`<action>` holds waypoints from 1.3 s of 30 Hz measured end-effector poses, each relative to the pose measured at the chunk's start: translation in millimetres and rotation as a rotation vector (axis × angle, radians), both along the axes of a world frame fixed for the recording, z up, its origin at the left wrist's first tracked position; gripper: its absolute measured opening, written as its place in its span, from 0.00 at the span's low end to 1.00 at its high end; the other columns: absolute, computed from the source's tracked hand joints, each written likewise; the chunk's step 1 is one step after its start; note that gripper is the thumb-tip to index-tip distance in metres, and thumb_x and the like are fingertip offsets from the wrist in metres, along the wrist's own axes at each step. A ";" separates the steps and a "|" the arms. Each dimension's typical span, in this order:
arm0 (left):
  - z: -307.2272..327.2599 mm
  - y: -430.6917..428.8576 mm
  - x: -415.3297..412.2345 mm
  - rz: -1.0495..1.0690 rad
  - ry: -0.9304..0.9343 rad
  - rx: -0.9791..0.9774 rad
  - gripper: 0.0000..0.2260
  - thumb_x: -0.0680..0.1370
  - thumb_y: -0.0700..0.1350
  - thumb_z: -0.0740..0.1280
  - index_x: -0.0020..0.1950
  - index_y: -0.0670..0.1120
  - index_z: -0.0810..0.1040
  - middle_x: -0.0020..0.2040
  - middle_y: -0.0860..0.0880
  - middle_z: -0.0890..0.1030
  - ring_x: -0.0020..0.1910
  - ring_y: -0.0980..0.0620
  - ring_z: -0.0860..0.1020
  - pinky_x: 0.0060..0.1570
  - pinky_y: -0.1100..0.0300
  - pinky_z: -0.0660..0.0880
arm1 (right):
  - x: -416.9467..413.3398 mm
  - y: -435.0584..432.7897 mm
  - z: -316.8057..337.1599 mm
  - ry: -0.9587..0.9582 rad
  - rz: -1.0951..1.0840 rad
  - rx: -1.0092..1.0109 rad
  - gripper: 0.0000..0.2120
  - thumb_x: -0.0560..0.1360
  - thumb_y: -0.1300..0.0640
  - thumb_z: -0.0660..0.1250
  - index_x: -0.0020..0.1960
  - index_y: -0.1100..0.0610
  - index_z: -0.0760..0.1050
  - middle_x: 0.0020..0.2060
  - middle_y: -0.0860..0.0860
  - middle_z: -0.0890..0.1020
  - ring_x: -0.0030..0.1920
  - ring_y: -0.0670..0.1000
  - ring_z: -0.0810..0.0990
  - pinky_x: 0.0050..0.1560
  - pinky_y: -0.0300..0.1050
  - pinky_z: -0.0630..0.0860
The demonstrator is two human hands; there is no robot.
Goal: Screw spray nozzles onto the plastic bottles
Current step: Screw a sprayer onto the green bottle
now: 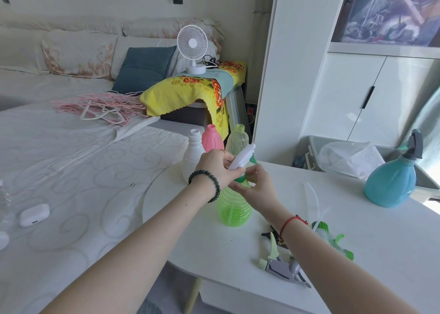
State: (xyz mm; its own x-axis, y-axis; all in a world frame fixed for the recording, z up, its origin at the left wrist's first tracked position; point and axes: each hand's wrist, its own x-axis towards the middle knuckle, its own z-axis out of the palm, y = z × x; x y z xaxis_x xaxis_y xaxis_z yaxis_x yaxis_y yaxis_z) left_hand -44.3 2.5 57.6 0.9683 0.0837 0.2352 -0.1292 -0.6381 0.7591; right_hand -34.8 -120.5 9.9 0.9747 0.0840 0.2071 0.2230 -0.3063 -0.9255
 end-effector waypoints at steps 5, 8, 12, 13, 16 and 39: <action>0.3 0.7 0.4 -0.011 -0.011 0.015 0.10 0.66 0.50 0.71 0.45 0.49 0.81 0.42 0.50 0.84 0.42 0.54 0.81 0.45 0.58 0.78 | -3.2 -7.1 2.5 0.028 0.197 -0.004 0.14 0.73 0.60 0.66 0.59 0.54 0.73 0.56 0.52 0.80 0.60 0.50 0.76 0.63 0.51 0.69; 0.1 0.9 1.3 -0.018 -0.010 0.020 0.09 0.66 0.50 0.71 0.44 0.48 0.81 0.42 0.50 0.84 0.42 0.54 0.81 0.46 0.57 0.78 | -1.4 -7.4 6.1 0.022 0.093 -0.004 0.12 0.68 0.61 0.72 0.49 0.57 0.73 0.52 0.57 0.81 0.57 0.54 0.78 0.62 0.57 0.72; 0.7 1.2 0.9 -0.017 -0.022 0.029 0.10 0.66 0.50 0.71 0.45 0.49 0.81 0.41 0.50 0.84 0.41 0.55 0.81 0.45 0.59 0.78 | 0.6 -10.0 11.1 0.049 0.177 -0.049 0.16 0.69 0.58 0.71 0.55 0.54 0.72 0.54 0.56 0.81 0.58 0.53 0.77 0.63 0.55 0.72; 0.6 1.0 1.1 -0.016 -0.027 0.030 0.10 0.66 0.50 0.71 0.45 0.49 0.81 0.41 0.50 0.84 0.41 0.55 0.80 0.45 0.59 0.78 | 0.4 -10.8 10.8 0.023 0.211 -0.070 0.14 0.72 0.60 0.68 0.56 0.55 0.74 0.54 0.56 0.81 0.58 0.54 0.77 0.64 0.56 0.71; 0.5 0.6 1.5 -0.021 -0.030 0.028 0.10 0.67 0.50 0.71 0.46 0.49 0.81 0.42 0.50 0.84 0.42 0.54 0.80 0.45 0.59 0.77 | 0.3 -8.1 9.3 -0.028 0.135 -0.089 0.11 0.71 0.62 0.69 0.52 0.61 0.76 0.51 0.59 0.82 0.55 0.55 0.78 0.63 0.54 0.72; -95.9 27.3 -2.9 -0.302 0.178 -0.388 0.26 0.66 0.48 0.75 0.54 0.67 0.65 0.58 0.61 0.72 0.59 0.58 0.72 0.52 0.71 0.68 | 5.0 -6.6 9.3 -0.081 0.123 -0.174 0.10 0.69 0.61 0.70 0.50 0.60 0.78 0.46 0.55 0.83 0.51 0.52 0.81 0.59 0.49 0.74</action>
State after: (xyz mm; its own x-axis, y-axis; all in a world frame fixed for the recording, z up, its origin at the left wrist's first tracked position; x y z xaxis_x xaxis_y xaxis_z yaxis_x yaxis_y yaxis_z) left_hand -47.2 29.8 -38.3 0.9849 -0.1572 0.0719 -0.1114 -0.2593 0.9594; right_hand -29.8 -127.1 19.2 0.9358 0.2421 0.2562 0.3397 -0.4255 -0.8388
